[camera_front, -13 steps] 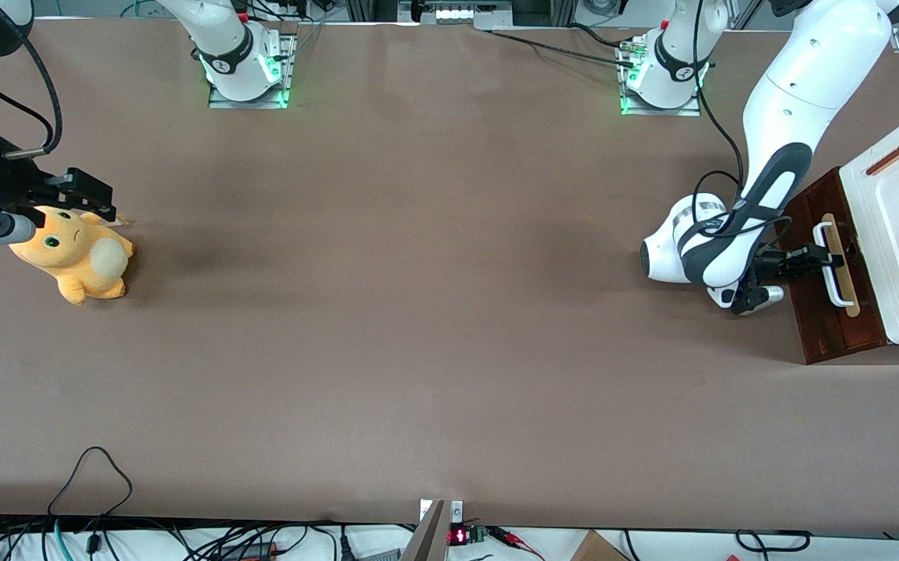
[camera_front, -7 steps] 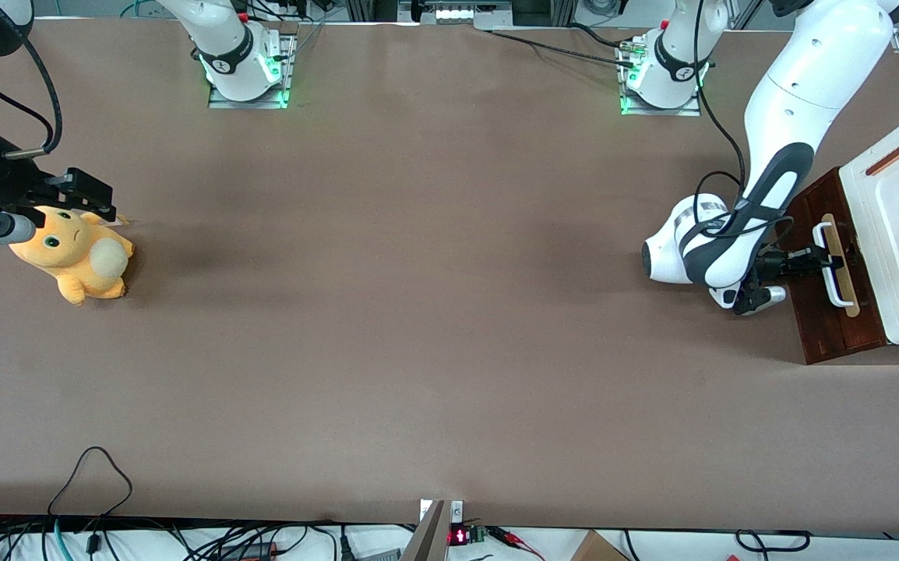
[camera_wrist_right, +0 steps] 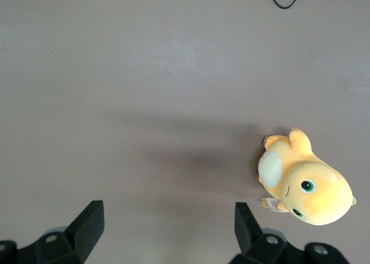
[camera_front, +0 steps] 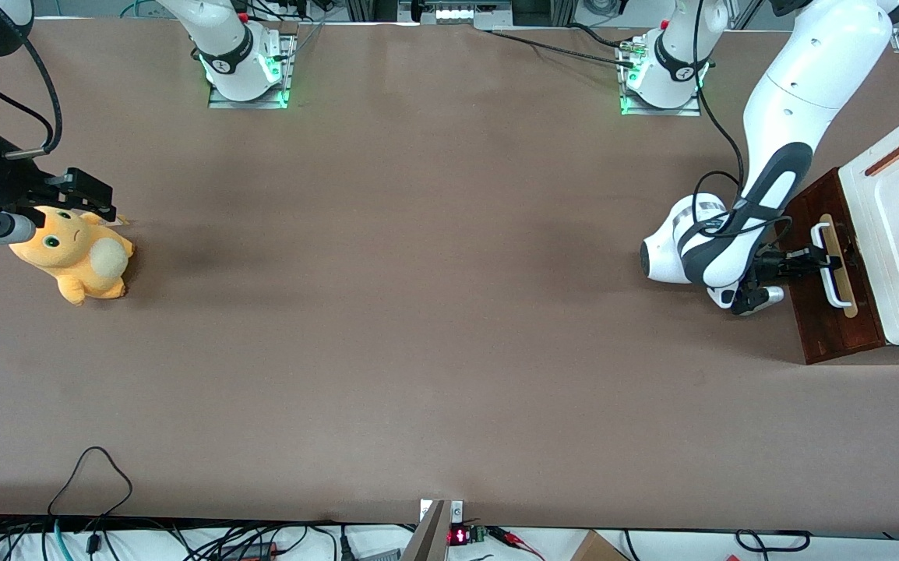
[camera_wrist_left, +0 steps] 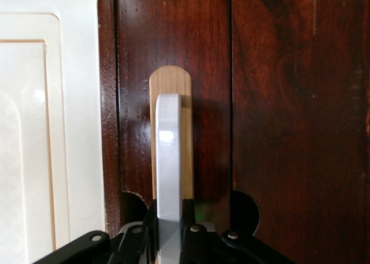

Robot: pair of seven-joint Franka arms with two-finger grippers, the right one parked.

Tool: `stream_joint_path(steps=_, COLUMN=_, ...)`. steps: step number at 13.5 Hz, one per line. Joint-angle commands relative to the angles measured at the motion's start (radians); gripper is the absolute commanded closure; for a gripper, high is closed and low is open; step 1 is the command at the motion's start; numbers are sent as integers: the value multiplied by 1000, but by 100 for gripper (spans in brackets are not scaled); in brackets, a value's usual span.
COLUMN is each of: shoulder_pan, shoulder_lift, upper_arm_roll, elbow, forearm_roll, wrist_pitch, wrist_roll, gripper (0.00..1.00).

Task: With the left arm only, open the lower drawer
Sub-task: 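Close the left gripper around the white drawer handle, then pull the gripped handle away from the cabinet to slide the drawer out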

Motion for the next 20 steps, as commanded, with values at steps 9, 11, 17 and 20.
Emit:
stream_joint_path(steps=9, shoulder_pan=-74, shoulder_lift=9, upper_arm_roll=-156, elbow=22, forearm_roll=12, wrist_pitch=4, wrist_roll=10, gripper=98)
stream_joint_path(steps=11, shoulder_pan=-74, shoulder_lift=9, upper_arm_roll=-159, elbow=21, forearm_roll=9, wrist_pitch=4, wrist_roll=10, gripper=98)
stream_joint_path(steps=17, shoulder_pan=-74, shoulder_lift=4, upper_arm_roll=-176, elbow=22, forearm_roll=6, wrist_pitch=-2, wrist_roll=8, gripper=97)
stream_joint_path(steps=20, shoulder_pan=-74, shoulder_lift=6, upper_arm_roll=-181, elbow=22, forearm_roll=3, wrist_pitch=-15, wrist_roll=7, gripper=96)
